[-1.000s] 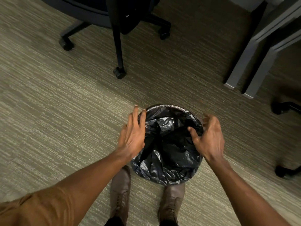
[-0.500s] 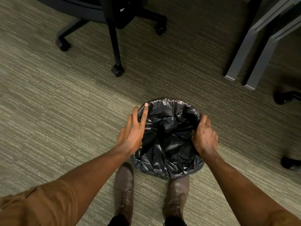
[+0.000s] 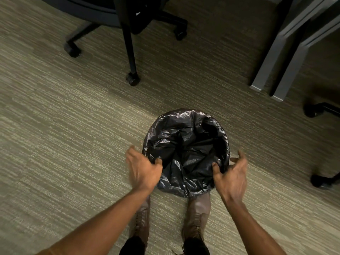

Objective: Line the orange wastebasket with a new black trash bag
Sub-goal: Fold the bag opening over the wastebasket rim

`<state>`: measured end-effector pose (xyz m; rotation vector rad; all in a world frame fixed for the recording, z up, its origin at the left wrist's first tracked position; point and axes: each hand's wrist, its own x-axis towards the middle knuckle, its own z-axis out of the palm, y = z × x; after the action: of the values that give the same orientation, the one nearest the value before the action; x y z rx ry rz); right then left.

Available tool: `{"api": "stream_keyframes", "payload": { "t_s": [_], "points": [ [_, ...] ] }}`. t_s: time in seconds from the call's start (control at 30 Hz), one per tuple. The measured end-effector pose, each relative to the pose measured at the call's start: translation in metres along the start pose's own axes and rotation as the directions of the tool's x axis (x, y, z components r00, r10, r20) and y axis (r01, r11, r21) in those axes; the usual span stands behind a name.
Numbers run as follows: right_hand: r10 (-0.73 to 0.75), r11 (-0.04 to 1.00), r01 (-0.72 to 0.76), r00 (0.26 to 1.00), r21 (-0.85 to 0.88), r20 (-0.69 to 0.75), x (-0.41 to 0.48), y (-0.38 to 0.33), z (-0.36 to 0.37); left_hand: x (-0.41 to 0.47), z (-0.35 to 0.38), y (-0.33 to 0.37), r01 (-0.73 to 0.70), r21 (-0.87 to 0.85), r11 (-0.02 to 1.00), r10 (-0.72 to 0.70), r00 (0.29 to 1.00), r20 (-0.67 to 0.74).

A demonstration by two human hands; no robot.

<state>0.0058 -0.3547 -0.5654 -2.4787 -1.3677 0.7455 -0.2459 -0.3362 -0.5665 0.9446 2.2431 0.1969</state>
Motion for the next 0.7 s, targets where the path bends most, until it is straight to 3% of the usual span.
{"api": "stream_keyframes", "payload": {
  "t_s": [0.13,0.47,0.57,0.7],
  "points": [
    [0.033,0.996,-0.036,0.999,0.082,0.032,-0.012,0.006,0.012,-0.028,0.015,-0.004,0.202,-0.205,0.958,-0.183,0.977,0.105],
    [0.086,0.995,-0.081,0.993,-0.058,0.087,0.008,0.003,0.035,-0.015,0.031,-0.010,0.044,-0.026,0.999,-0.043,0.999,0.029],
    [0.095,0.995,-0.093,0.993,-0.036,0.073,0.007,0.002,0.035,-0.009,0.032,-0.013,0.005,-0.047,0.999,-0.004,1.000,0.016],
    [0.168,0.984,-0.168,0.986,0.055,-0.007,-0.008,0.002,0.022,-0.014,0.028,-0.025,0.058,-0.047,0.997,-0.062,0.994,-0.085]
  ]
}}
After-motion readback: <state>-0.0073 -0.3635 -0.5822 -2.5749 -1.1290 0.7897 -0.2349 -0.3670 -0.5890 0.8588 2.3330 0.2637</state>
